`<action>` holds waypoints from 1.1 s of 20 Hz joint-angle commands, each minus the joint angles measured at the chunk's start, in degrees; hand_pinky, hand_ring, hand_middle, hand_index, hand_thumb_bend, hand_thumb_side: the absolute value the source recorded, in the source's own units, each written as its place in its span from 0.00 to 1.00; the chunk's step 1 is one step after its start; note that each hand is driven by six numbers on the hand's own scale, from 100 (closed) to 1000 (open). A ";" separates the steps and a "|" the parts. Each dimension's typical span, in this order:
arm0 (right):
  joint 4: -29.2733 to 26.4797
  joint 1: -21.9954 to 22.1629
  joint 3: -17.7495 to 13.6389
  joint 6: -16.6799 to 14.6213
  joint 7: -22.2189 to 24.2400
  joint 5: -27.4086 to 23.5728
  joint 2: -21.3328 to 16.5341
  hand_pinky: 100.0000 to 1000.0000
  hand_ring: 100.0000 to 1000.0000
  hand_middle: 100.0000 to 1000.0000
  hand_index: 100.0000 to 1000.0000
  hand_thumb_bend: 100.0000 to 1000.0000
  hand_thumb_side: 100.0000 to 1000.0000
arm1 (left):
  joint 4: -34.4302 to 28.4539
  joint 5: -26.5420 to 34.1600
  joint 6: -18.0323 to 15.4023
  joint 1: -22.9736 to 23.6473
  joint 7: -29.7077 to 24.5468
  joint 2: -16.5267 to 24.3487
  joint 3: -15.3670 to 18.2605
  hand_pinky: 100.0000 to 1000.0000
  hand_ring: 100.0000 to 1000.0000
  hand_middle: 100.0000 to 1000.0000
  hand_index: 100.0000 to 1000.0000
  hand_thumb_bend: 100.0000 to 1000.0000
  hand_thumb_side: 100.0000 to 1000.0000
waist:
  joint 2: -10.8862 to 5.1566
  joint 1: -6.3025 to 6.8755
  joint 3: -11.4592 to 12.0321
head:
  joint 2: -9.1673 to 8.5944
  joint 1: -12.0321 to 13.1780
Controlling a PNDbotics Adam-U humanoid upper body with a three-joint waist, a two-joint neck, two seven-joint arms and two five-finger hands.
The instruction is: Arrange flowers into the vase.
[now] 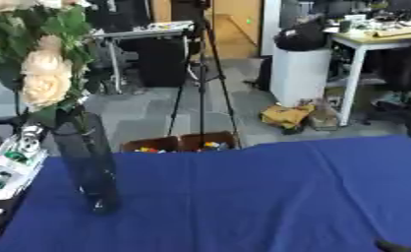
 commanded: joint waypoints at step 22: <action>-0.19 0.04 -0.74 -0.23 -0.23 -0.10 -1.01 0.90 0.94 0.47 0.74 0.16 0.50 | -11.35 -15.51 2.99 4.15 -9.22 5.86 0.85 0.66 0.64 0.65 0.77 0.94 0.73 | -0.92 -0.68 1.03 | -0.20 -0.23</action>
